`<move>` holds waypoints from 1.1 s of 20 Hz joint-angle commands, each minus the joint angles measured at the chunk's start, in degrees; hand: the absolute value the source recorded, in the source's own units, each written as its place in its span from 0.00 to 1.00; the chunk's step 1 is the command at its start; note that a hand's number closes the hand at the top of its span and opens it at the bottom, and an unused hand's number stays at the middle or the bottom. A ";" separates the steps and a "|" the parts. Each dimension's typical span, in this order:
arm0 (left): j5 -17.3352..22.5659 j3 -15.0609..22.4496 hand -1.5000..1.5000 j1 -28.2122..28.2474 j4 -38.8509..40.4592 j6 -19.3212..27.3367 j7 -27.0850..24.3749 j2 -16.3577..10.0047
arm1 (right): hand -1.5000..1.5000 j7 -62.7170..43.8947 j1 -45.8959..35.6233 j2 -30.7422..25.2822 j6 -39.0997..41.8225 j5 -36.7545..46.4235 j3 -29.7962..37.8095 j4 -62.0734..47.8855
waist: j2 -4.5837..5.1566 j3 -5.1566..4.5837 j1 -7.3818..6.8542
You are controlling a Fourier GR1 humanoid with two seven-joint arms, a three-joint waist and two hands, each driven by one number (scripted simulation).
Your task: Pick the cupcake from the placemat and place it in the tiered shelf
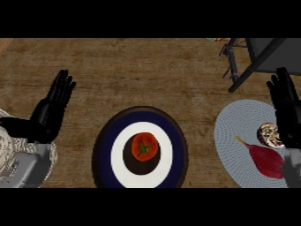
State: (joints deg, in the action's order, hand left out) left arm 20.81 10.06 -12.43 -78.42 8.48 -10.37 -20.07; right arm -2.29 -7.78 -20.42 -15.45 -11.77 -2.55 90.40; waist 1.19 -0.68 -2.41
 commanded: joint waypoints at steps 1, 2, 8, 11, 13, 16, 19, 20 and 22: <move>1.04 -1.31 0.50 4.99 -0.83 0.40 3.26 -1.10 | 1.00 -2.45 1.53 -1.60 -4.54 4.02 1.53 2.13 | -1.36 0.65 2.10; 0.55 -1.25 0.50 5.92 0.99 1.93 5.02 -1.14 | 1.00 -1.10 6.37 -3.36 -7.52 5.09 4.58 4.06 | -1.63 0.61 3.61; 2.33 -1.81 0.50 14.16 0.55 4.38 14.79 -2.94 | 1.00 -7.62 21.81 -9.72 -20.39 12.16 18.77 -8.98 | -0.09 0.42 9.31; 2.01 0.32 0.50 15.80 -1.04 4.73 19.60 -2.63 | 0.00 -8.24 24.05 -4.23 -23.97 7.96 21.63 -2.86 | -1.39 0.58 6.62; 2.86 -0.10 0.50 14.24 -1.35 3.13 21.30 -3.22 | 0.00 -5.62 30.93 -2.04 -23.28 8.27 20.61 5.71 | -1.50 0.57 5.25; 2.57 -0.37 0.50 12.93 0.24 1.83 21.92 -3.27 | 0.00 -2.66 40.68 0.75 -18.83 7.44 18.78 14.87 | -1.43 0.59 4.39; 2.03 -0.66 0.50 12.67 0.19 2.16 22.37 -3.20 | 0.00 -3.90 47.00 -1.13 -12.47 5.83 17.90 22.02 | -1.43 0.60 4.11; 2.44 -0.83 0.50 12.95 -0.60 1.69 21.84 -2.87 | 0.00 -7.90 47.24 -1.69 -13.07 7.92 15.72 25.54 | -1.34 0.56 3.55; 2.05 -1.30 0.50 9.11 1.03 2.10 24.81 -3.09 | 0.00 -15.59 43.27 -4.82 -13.20 9.49 15.28 27.29 | -1.09 0.58 2.86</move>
State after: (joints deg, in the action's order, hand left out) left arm 22.69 9.20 -1.27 -79.35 11.09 11.15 -22.91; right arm -10.55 34.36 -22.82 -30.34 -3.90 14.30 110.98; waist -0.33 0.13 1.63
